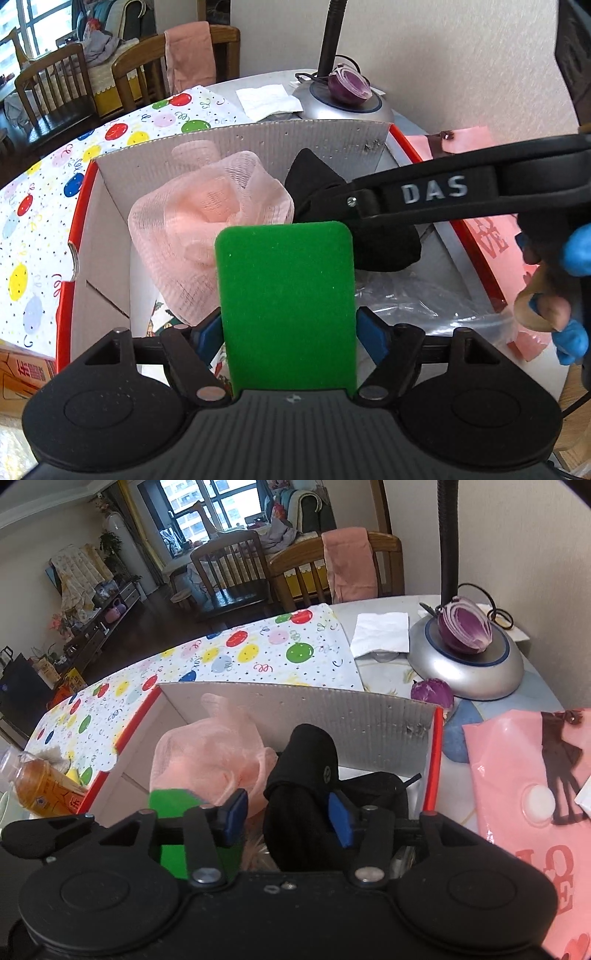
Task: Organize soft objects
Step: 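Open both grippers to release the sponge and mask into the box, then move both tools back over the table toward the sock and bubble wrap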
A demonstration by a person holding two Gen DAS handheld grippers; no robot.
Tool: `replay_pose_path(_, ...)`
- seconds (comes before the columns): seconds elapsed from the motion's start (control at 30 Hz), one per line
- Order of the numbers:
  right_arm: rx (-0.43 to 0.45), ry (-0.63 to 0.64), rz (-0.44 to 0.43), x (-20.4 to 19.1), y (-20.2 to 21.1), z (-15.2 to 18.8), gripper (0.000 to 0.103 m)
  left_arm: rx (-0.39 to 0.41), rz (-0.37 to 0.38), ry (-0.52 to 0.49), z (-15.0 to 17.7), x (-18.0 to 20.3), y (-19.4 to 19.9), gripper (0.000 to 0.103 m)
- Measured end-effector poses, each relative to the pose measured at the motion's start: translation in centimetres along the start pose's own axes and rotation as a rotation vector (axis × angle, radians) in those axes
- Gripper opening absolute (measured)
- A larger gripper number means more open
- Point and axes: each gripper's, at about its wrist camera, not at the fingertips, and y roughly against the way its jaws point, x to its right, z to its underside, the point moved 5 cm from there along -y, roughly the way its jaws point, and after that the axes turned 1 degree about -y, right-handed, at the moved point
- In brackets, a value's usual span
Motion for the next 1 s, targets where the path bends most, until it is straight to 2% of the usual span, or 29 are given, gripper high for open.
replay_pose_path(0.17,0.02,0.019,0.0,-0.5,1.5,0.2,0.056,0.035,0.017,0.016,0.5,-0.3,0.9,0.077)
replay_pose_path(0.23,0.023,0.023,-0.003,-0.7,2.1,0.3,0.062,0.056,0.01,0.021,0.7,-0.5,1.4,0.078)
replay_pose_path(0.57,0.079,0.056,-0.018,-2.1,6.0,0.6,0.07,0.14,0.027,0.054,1.5,-1.8,4.9,0.08)
replay_pose_path(0.87,0.15,0.127,-0.06,-6.0,9.8,1.1,0.078,0.218,0.018,0.126,2.6,-4.7,9.5,0.08)
replay_pose_path(1.0,0.155,0.147,-0.088,-8.1,10.7,1.6,0.081,0.246,0.021,0.167,3.4,-6.7,11.7,0.08)
